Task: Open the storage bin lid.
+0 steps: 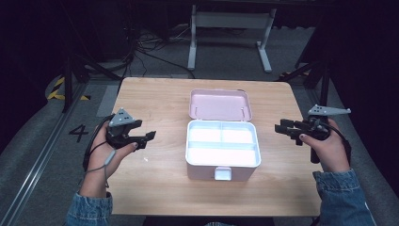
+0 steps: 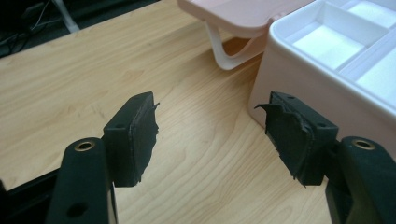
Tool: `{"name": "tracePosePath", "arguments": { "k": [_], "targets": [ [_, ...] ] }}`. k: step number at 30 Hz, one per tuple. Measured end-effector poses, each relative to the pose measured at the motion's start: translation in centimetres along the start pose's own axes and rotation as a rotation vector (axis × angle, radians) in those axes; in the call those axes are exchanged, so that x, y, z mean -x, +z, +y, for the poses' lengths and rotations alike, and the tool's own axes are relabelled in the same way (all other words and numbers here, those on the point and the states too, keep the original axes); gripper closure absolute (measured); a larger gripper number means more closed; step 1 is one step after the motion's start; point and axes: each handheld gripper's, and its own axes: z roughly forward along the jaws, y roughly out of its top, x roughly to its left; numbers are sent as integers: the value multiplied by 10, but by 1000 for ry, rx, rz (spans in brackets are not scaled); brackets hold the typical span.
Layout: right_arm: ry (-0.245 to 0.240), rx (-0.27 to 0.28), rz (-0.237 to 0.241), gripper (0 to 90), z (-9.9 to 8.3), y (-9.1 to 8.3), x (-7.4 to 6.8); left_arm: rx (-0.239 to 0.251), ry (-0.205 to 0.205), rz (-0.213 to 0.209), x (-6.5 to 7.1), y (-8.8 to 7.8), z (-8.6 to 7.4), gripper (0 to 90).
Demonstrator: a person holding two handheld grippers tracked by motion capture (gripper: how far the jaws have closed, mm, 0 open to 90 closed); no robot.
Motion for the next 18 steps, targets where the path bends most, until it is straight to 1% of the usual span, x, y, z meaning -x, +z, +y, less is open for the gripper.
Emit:
{"name": "tracePosePath", "arguments": {
  "k": [1,2,3,4,5,7,8,9,11,13,14,15,16,17,18],
  "targets": [
    [0,0,0,547,0,0,0,0,0,0,0,0,0,346],
    [8,-3,-3,544,-2,0,1,-7,-15,13,-4,-1,-5,346],
    [8,-4,-12,538,-3,1,4,-25,-15,36,-7,-2,-8,345],
    [12,-9,-20,533,-5,1,5,-25,-22,48,-10,-3,-12,343],
    [9,-10,-30,527,-6,1,7,-25,-42,53,-12,-3,-16,342],
    [13,-17,-40,524,-9,0,9,-37,-70,48,-18,-1,-25,337],
    [16,-17,-46,520,-10,0,11,-54,-84,41,-20,0,-29,336],
    [17,-19,-48,517,-11,0,12,-65,-90,47,-23,3,-35,336],
    [21,-24,-58,514,-13,0,14,-104,-105,76,-29,7,-43,334],
    [29,-31,-64,510,-16,0,17,-150,-105,119,-32,11,-48,332],
    [30,-32,-67,508,-17,0,18,-160,-98,149,-32,13,-49,331],
    [33,-33,-73,508,-18,1,19,-176,-76,174,-32,14,-49,330],
    [37,-35,-76,507,-19,1,21,-184,-72,180,-31,14,-49,327],
    [42,-36,-76,506,-19,1,21,-169,-83,158,-31,15,-49,325],
    [41,-37,-79,506,-20,1,23,-163,-90,150,-31,15,-49,321]
  ]
}}
